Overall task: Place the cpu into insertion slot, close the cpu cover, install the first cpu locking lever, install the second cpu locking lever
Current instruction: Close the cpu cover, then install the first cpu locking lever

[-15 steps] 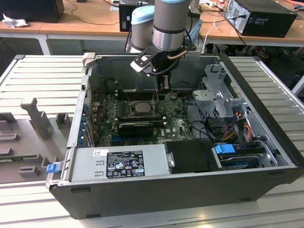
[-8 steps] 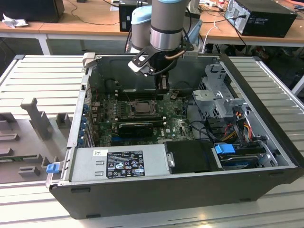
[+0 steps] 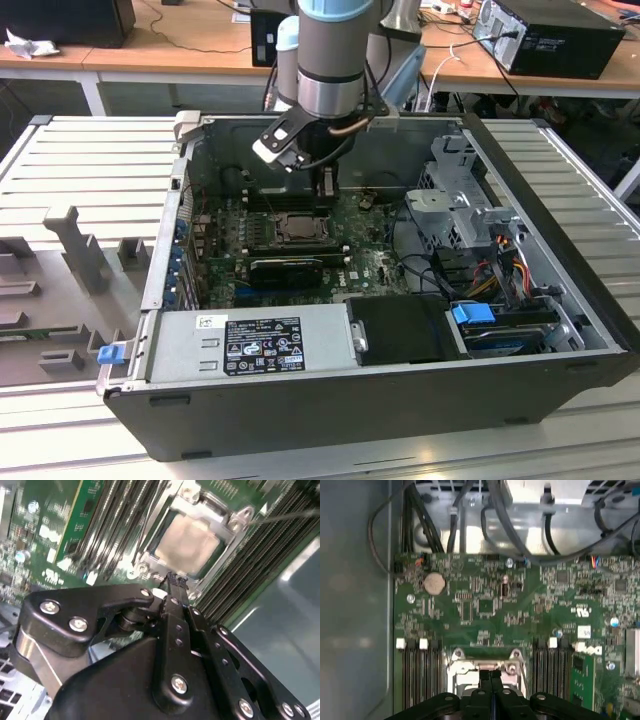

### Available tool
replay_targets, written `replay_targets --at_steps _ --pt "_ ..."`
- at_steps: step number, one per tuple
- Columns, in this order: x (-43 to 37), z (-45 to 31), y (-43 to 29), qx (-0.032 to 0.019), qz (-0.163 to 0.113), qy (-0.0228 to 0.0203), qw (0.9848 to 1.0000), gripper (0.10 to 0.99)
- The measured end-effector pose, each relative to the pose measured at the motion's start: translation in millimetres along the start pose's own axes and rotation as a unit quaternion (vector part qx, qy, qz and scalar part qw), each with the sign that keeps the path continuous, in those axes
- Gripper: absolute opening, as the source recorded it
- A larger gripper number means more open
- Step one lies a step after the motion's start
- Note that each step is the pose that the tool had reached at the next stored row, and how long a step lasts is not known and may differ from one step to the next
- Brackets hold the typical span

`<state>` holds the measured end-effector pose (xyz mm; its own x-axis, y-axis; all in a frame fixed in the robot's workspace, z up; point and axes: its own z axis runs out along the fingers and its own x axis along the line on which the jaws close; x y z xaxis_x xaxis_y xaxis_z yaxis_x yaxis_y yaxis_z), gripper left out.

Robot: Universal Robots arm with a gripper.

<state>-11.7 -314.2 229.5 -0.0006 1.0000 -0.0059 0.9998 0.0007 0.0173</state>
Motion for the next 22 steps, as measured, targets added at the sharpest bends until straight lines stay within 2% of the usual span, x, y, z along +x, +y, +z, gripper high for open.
replay_targets --at_steps 3,10,17,22 --pt "0.1 0.7 -12.4 0.0 0.0 0.0001 1.0 0.106" --pt "0.1 0.5 -23.1 0.0 0.0 0.0 1.0 0.106" --pt "0.0 0.0 -25.8 0.0001 0.0 -0.0002 1.0 0.106" --pt "0.0 -11.0 -25.6 0.0 0.0 -0.0005 1.0 0.106"
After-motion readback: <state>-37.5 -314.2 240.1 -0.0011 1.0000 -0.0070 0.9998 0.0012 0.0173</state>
